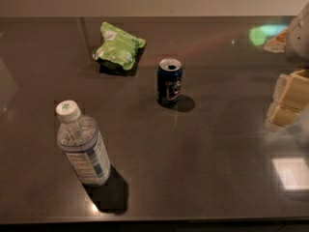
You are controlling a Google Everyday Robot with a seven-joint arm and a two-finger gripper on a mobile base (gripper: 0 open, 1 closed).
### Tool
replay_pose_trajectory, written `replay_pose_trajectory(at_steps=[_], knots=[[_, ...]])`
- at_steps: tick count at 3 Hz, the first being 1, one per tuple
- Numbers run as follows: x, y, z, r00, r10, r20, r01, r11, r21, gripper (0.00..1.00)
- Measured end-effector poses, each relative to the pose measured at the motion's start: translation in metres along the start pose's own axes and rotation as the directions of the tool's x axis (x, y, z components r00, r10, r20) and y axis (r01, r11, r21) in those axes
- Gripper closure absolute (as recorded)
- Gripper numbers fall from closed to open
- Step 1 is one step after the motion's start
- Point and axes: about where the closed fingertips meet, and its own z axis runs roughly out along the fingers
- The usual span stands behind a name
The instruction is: Move blue plastic bottle near green rice chip bag
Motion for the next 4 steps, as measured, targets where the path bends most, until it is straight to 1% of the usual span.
replay_pose_trajectory(at_steps=[1, 2, 3, 4], knots=[[0.000, 0.000, 0.000, 1.000, 0.000, 0.000, 0.000, 1.0000, 0.000, 0.00], [-0.006, -0.008, 0.003, 1.000, 0.007, 0.018, -0.007, 0.9999, 0.010, 0.00], [-0.030, -0.018, 0.012, 0.997, 0.002, 0.078, -0.002, 1.0000, 0.000, 0.00], [-0.061, -0.022, 0.021, 0.987, -0.005, 0.160, 0.010, 0.9996, -0.026, 0.00]])
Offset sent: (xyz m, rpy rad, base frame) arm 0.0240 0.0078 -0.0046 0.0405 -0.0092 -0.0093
